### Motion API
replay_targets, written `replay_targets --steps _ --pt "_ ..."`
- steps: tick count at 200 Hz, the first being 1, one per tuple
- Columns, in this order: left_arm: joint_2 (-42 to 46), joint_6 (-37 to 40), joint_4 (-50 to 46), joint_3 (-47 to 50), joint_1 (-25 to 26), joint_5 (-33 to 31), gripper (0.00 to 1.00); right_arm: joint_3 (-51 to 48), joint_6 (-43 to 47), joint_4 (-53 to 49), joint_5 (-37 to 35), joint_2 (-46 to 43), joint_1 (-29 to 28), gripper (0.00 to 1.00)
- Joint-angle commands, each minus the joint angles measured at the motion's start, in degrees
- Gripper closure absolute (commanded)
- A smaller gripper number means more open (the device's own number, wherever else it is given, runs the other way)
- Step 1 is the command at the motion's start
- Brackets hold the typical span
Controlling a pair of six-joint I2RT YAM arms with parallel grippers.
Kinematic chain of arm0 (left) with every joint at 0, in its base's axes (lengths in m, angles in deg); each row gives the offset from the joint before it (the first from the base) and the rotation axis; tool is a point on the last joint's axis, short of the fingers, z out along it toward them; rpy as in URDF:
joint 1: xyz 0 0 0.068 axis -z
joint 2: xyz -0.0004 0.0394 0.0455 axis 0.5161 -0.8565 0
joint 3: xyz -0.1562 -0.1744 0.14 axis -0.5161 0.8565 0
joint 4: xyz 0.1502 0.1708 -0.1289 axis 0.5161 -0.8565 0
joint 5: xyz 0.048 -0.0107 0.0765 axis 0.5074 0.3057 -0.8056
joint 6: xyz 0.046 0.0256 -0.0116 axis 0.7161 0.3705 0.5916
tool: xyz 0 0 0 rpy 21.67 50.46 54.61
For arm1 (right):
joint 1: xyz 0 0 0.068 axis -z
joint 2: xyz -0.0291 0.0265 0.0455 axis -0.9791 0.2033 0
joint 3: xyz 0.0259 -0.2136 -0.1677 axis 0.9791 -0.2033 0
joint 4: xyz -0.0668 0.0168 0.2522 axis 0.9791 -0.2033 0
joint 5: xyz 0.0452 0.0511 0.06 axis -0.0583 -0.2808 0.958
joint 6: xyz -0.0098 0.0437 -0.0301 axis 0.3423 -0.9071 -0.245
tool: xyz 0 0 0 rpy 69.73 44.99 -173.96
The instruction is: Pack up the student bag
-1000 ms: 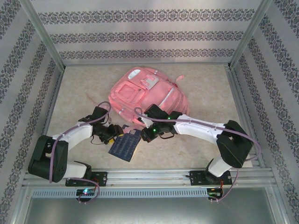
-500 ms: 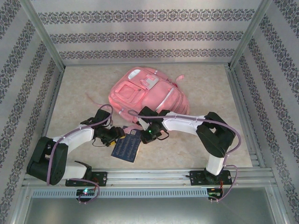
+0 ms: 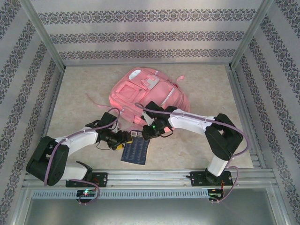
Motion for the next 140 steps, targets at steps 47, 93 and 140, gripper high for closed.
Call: replay_targets --steps 47,93,140 --pt "-2.82 0.92 1.01 0.19 1.26 4.66 0.4 -4.34 -5.23 -0.56 5.37 0.73 1.54 0.64" --pt "-4.63 0.12 4.76 1.14 1.22 4.01 0.4 -5.34 -6.7 2.78 7.13 5.92 1.83 0.68" --pt "-6.8 -0.03 7.26 0.49 1.41 4.35 0.4 -4.36 -3.23 -1.08 1.52 5.91 1.28 0.71"
